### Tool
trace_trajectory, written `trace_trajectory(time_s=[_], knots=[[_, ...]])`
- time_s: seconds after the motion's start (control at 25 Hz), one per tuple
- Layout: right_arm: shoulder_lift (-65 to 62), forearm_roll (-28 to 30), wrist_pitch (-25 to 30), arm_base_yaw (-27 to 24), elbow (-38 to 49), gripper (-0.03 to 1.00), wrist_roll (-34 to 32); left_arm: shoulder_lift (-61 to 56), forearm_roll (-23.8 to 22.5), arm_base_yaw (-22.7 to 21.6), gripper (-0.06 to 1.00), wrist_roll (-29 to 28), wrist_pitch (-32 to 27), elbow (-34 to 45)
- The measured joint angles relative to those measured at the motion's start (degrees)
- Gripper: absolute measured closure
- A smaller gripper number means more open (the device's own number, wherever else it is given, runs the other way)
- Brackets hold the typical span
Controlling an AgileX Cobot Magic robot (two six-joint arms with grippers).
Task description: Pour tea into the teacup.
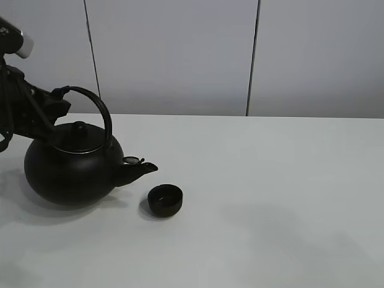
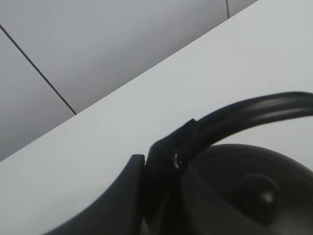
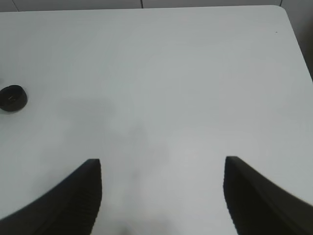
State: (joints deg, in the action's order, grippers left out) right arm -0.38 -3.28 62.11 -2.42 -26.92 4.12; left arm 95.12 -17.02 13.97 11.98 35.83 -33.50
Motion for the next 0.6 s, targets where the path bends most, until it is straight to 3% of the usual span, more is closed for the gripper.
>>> trace_trajectory(time_s=[0.6], knots=[[0.0, 0.0, -0.1, 0.0, 0.0, 0.48, 0.0, 0.0, 1.2, 0.6, 0.83, 0.0, -1.7, 0.0]])
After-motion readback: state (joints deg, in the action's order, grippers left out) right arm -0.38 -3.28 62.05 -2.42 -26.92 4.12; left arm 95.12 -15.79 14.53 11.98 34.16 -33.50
